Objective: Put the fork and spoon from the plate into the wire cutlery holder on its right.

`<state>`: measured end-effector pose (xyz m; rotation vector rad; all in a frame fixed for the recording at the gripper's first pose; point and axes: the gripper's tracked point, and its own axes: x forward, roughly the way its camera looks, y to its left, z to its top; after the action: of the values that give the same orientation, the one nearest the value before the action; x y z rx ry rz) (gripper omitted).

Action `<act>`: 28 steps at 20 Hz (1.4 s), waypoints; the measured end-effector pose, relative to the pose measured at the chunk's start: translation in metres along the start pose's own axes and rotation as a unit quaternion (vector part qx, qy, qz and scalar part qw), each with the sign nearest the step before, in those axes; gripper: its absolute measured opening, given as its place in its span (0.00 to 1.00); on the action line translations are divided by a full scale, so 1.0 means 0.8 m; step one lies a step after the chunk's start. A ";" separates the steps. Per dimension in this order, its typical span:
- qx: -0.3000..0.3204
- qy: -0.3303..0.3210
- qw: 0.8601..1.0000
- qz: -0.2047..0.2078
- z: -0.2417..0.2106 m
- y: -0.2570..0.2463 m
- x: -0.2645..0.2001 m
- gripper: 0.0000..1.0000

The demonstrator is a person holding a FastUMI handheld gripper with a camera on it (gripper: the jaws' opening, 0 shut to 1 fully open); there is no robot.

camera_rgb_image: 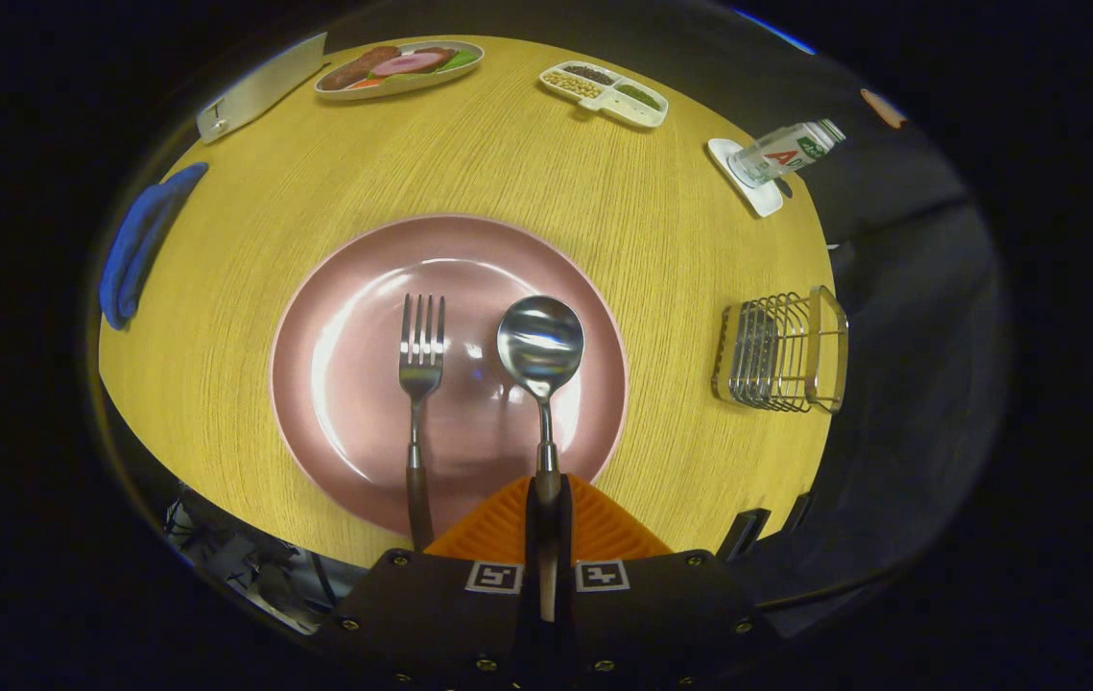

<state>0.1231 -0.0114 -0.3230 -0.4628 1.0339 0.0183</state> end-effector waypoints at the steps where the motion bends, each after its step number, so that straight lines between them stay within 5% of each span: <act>1: 0.000 -0.004 1.000 -0.004 0.003 -0.003 -0.006 0.06; 18: 0.051 -0.045 0.991 -0.114 0.040 -0.141 -0.126 0.06; 28: 0.113 0.032 0.983 -0.141 -0.016 -0.257 -0.088 0.06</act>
<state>0.1235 -0.1882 -0.1954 -0.4018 1.0113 -0.3656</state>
